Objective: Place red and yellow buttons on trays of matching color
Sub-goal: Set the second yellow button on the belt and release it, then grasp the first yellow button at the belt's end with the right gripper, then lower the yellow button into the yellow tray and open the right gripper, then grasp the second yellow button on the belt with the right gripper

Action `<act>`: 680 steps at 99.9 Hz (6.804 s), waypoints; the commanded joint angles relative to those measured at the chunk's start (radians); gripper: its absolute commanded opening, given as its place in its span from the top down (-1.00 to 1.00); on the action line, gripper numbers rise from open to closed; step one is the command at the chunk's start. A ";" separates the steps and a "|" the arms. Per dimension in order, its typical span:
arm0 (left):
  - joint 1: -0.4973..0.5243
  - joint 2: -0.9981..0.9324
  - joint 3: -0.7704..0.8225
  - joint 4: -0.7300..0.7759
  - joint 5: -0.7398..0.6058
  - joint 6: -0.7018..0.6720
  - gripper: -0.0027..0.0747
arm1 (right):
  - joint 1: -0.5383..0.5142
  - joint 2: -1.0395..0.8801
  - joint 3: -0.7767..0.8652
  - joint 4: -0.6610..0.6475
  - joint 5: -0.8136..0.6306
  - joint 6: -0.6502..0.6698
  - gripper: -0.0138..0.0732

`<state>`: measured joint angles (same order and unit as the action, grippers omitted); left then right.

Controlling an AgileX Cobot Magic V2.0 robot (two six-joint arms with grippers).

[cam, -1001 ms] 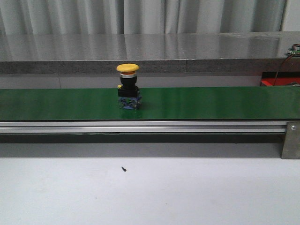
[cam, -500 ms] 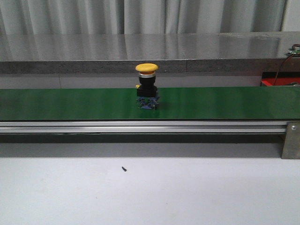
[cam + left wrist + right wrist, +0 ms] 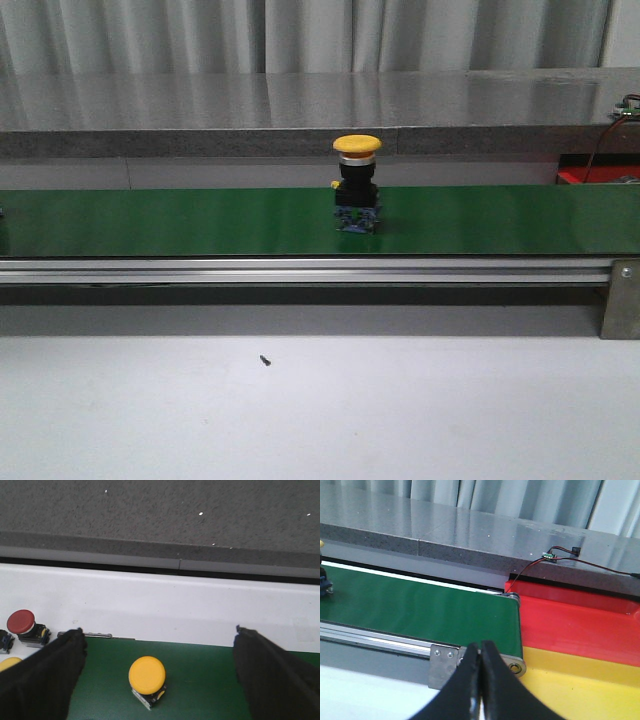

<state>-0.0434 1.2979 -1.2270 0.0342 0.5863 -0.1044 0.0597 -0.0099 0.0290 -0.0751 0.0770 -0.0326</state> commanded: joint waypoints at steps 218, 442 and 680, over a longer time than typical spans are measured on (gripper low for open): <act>-0.018 -0.775 0.728 -0.023 -0.266 -0.018 0.98 | 0.002 1.122 -1.020 0.227 0.689 -0.009 -0.71; -0.018 -0.773 0.728 -0.023 -0.263 -0.018 0.98 | -0.384 1.670 -1.231 0.201 0.728 -0.132 0.32; -0.018 -0.773 0.728 -0.024 -0.263 -0.018 0.98 | 0.023 1.746 -1.493 0.523 0.765 -0.532 -0.59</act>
<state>-0.0552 0.5218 -0.4697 0.0179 0.3974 -0.1137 0.0794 1.7534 -1.4204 0.4332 0.8545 -0.5560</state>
